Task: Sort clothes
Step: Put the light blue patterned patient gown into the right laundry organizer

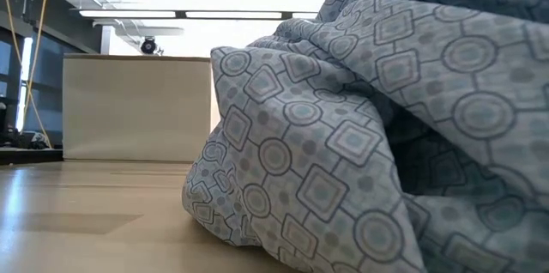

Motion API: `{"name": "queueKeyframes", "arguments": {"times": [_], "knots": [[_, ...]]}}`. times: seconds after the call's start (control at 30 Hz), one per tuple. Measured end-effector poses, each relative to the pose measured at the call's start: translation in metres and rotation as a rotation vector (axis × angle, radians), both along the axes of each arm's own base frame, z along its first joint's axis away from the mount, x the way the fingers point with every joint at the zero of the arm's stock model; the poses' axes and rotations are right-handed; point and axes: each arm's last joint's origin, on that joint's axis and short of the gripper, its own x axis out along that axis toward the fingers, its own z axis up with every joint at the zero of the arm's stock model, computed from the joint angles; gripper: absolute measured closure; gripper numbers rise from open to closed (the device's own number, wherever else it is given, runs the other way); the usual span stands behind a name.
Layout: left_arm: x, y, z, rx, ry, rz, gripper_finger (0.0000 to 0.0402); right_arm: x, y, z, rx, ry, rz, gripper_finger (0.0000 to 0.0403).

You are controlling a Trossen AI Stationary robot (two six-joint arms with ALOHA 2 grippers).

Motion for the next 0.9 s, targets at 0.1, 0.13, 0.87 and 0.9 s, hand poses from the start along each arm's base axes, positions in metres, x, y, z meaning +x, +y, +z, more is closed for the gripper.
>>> {"name": "queueKeyframes", "arguments": {"times": [0.1, 0.13, 0.87, 0.9], "knots": [[0.006, -0.004, -0.006, -0.004, 0.007, -0.03, 0.0241, 0.007, 0.011, -0.01, -0.032, -0.034, 0.122, 0.0052], [0.008, -0.004, -0.008, -0.005, 0.009, -0.037, 0.0241, 0.012, 0.015, -0.012, -0.042, -0.074, 0.15, 0.005], [0.033, -0.045, -0.02, -0.083, -0.018, -0.213, 0.0241, 0.121, 0.076, -0.164, -0.239, -0.308, 0.304, 0.0164], [0.034, -0.047, -0.02, -0.076, -0.016, -0.228, 0.0241, 0.12, 0.076, -0.166, -0.25, -0.281, 0.279, 0.0189]]}}
